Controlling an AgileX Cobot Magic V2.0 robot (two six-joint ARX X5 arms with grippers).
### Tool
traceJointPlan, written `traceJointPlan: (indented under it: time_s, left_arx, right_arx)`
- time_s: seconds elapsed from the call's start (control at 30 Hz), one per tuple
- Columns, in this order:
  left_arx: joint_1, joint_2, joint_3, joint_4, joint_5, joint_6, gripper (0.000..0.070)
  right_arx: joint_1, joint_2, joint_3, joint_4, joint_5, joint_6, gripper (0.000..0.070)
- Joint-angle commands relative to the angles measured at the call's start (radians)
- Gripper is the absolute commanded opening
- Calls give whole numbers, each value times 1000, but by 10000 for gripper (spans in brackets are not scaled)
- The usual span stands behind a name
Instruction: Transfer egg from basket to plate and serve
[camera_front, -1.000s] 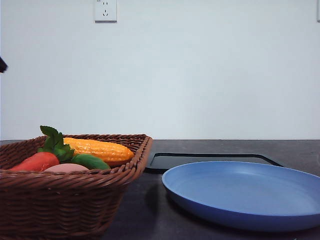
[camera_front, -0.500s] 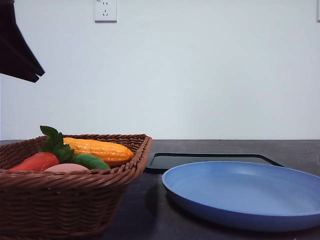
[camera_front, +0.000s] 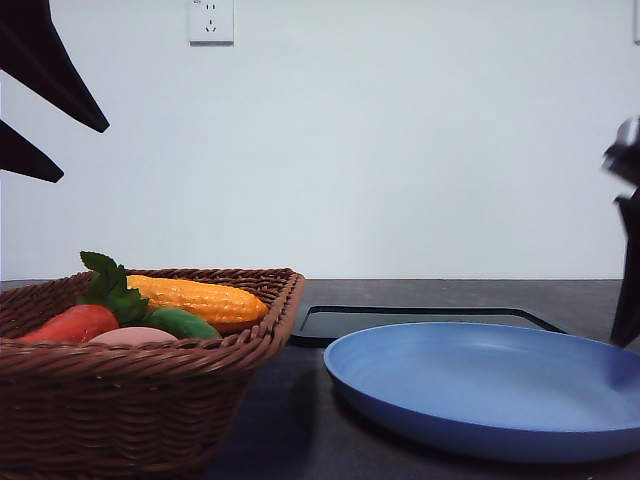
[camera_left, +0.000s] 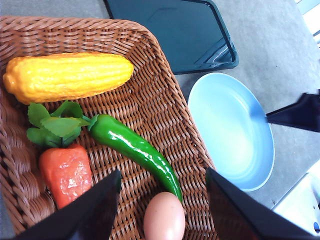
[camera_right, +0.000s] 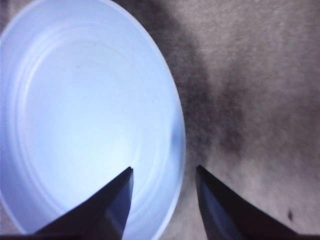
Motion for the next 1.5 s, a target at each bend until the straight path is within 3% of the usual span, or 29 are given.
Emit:
traceJointPlan:
  time_s: [0.0, 0.23, 0.43, 0.7, 0.83, 1.13, 1.27, 1.47]
  left_arx:
    - [-4, 8, 12, 5, 7, -1, 347]
    - [-4, 8, 12, 2, 7, -1, 347]
    - [-4, 8, 12, 2, 7, 0, 347]
    - [-8, 8, 12, 3, 7, 2, 348]
    - [-26, 9, 12, 4, 7, 3, 395]
    - [-142, 58, 13, 2, -4, 8, 414]
    - [-248, 115, 16, 1, -100, 16, 415]
    - [-401, 216, 35, -24, -274, 95, 415]
  right_arx:
    - [13, 47, 3, 26, 2, 1, 260]
    - [33, 156, 3, 95, -12, 17, 189]
    - [39, 171, 3, 116, -10, 24, 2]
    - [37, 104, 4, 96, -11, 46, 0]
    - [37, 21, 4, 66, -10, 53, 0]
    - [12, -212, 9, 22, -6, 98, 0]
    - [-8, -291, 12, 21, -7, 118, 0]
    - [-33, -363, 17, 9, -7, 127, 0]
